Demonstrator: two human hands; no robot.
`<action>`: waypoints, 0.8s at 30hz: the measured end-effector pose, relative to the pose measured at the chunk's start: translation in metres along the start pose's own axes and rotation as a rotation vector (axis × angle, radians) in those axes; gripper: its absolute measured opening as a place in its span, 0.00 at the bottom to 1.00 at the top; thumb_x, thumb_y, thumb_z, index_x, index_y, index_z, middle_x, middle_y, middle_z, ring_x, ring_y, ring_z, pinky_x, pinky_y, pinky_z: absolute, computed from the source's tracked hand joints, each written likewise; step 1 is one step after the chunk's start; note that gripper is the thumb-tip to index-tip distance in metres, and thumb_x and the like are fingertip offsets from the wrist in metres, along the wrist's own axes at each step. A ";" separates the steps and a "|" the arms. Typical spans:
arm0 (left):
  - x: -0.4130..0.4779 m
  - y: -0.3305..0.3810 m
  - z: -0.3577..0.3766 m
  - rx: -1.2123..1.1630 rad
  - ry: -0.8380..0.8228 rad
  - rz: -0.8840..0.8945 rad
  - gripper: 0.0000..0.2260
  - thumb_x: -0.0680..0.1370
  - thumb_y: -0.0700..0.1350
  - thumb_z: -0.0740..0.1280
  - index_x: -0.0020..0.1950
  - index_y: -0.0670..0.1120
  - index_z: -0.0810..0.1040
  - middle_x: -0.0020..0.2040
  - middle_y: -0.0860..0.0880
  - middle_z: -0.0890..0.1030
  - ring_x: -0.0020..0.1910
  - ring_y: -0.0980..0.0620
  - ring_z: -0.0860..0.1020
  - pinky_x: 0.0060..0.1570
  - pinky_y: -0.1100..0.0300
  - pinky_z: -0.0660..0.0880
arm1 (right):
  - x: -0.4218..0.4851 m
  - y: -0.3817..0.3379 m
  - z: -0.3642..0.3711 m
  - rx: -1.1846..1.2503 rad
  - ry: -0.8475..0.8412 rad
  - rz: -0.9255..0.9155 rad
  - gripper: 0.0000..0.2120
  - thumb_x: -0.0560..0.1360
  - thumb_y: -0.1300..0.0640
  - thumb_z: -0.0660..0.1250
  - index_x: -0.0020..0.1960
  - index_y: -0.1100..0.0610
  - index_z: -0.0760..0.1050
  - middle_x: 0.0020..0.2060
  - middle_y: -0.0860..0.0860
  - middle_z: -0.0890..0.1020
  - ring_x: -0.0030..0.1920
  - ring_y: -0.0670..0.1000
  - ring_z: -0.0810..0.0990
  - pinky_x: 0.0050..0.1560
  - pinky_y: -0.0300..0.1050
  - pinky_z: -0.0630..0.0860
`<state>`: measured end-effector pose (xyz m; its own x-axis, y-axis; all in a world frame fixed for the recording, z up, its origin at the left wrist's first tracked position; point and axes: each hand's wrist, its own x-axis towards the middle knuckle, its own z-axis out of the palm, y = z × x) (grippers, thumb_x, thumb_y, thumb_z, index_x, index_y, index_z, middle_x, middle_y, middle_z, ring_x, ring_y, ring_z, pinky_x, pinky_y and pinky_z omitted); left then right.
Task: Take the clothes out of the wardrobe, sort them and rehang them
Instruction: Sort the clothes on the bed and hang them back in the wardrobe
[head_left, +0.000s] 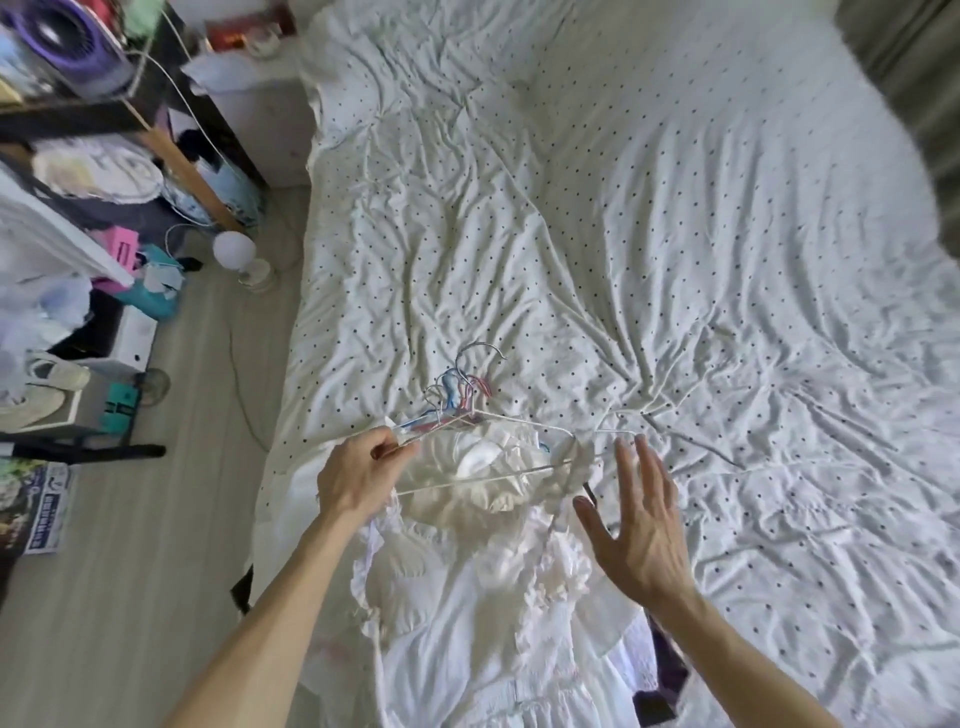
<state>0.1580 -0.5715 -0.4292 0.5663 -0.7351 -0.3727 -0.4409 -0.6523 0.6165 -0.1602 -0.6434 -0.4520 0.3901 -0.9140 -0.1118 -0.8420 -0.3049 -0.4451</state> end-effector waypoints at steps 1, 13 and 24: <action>-0.011 0.018 -0.003 -0.044 -0.006 0.025 0.17 0.69 0.64 0.66 0.31 0.52 0.70 0.24 0.56 0.70 0.28 0.54 0.69 0.34 0.57 0.63 | -0.001 0.005 -0.020 -0.024 0.053 -0.013 0.38 0.78 0.34 0.54 0.81 0.50 0.47 0.81 0.53 0.48 0.80 0.54 0.47 0.77 0.55 0.48; -0.157 0.302 0.055 0.004 -0.296 0.504 0.21 0.68 0.65 0.69 0.30 0.50 0.69 0.25 0.57 0.68 0.29 0.54 0.69 0.41 0.53 0.66 | -0.131 0.162 -0.262 0.101 0.622 -0.094 0.15 0.79 0.46 0.58 0.42 0.53 0.77 0.34 0.42 0.76 0.38 0.53 0.73 0.36 0.45 0.69; -0.413 0.547 0.225 0.065 -0.969 0.980 0.11 0.76 0.48 0.74 0.44 0.44 0.75 0.34 0.50 0.76 0.27 0.57 0.68 0.28 0.66 0.64 | -0.392 0.344 -0.437 -0.058 1.118 0.284 0.15 0.76 0.47 0.64 0.42 0.55 0.83 0.35 0.41 0.78 0.37 0.52 0.73 0.40 0.41 0.69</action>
<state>-0.4736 -0.6660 -0.0936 -0.6857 -0.7111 -0.1555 -0.4214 0.2136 0.8814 -0.7657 -0.5073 -0.1727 -0.3394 -0.6695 0.6607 -0.8738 -0.0356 -0.4849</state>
